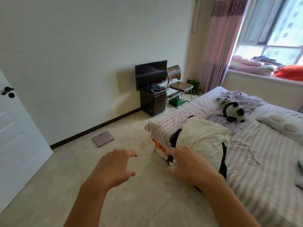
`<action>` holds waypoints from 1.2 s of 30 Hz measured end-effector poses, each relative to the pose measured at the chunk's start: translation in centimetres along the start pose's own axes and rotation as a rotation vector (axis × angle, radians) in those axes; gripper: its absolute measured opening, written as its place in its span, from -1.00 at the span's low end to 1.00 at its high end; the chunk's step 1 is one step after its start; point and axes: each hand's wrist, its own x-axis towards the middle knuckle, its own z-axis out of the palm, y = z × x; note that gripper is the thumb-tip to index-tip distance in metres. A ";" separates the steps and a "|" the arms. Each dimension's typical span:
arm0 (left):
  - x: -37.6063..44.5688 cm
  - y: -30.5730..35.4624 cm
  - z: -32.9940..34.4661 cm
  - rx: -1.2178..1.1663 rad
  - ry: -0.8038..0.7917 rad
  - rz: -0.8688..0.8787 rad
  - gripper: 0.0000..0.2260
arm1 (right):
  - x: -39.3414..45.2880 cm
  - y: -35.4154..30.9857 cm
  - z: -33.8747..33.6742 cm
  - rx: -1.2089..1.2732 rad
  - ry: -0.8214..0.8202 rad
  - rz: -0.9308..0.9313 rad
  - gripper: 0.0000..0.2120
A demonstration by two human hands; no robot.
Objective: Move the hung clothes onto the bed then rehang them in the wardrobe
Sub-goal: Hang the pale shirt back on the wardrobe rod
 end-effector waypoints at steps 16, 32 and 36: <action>27.3 7.1 -0.9 -0.083 -0.060 0.407 -0.48 | 12.6 13.4 -4.6 0.086 0.075 0.386 -0.58; 47.7 21.8 2.7 0.008 -0.171 0.521 -0.51 | 23.3 33.4 -6.8 0.103 0.114 0.544 -0.64; 52.7 26.3 2.9 -0.001 -0.164 0.504 -0.51 | 26.7 38.9 -7.6 0.112 0.111 0.537 -0.74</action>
